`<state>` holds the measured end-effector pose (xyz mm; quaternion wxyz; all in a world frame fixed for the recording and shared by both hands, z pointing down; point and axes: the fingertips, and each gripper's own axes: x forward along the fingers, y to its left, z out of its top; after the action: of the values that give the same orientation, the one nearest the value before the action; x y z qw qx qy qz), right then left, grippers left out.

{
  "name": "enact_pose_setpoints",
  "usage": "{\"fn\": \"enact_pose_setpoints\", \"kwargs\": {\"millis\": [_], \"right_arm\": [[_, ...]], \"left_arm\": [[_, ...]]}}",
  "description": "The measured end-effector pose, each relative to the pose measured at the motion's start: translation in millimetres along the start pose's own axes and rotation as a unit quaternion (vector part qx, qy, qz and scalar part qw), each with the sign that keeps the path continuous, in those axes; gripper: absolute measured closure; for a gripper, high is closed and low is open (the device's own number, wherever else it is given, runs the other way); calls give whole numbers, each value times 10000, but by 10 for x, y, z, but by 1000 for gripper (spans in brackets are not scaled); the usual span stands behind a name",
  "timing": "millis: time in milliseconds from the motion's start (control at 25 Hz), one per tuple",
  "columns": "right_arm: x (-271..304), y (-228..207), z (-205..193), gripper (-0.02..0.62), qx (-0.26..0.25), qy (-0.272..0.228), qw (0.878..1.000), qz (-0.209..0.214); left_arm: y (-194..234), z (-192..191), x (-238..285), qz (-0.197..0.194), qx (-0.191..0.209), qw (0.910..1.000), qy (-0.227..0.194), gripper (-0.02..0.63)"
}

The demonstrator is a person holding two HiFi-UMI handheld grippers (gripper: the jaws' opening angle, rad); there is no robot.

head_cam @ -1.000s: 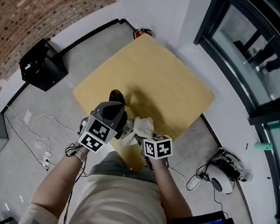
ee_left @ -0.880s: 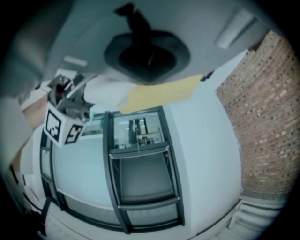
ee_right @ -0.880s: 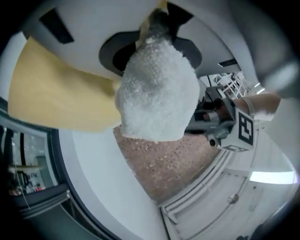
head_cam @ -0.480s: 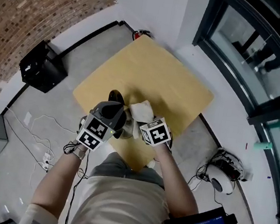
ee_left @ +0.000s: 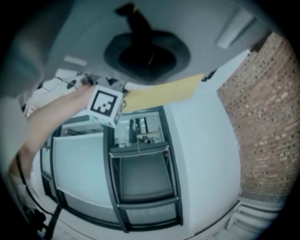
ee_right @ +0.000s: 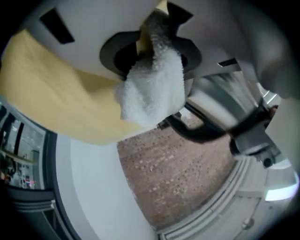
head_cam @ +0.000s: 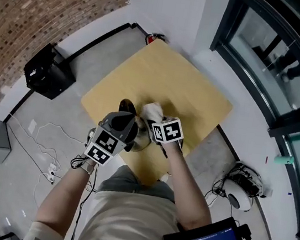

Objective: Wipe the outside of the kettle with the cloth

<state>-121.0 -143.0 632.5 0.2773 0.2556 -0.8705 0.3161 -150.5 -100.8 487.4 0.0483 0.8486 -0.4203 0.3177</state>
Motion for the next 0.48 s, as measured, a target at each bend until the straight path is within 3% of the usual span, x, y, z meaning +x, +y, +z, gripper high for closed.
{"fn": "enact_pose_setpoints", "kwargs": {"millis": [120,200,400,480], "right_arm": [[-249,487,628,468,236,-1146,9872,1081],[-156,584,743,468,354,-1280,9826,1297],[489,-149,26,469,1275,-125,9903,536],[472,-283,-188,469,1342,-53,9904,321]], "left_arm": [[-8,19,-3,58,60,10000,-44,618],[-6,8,-12,84,69,9999,-61,618],[10,-16,0,-10,10,10000,-59,618],[4,0,5,0,27,10000,-77,618]]}}
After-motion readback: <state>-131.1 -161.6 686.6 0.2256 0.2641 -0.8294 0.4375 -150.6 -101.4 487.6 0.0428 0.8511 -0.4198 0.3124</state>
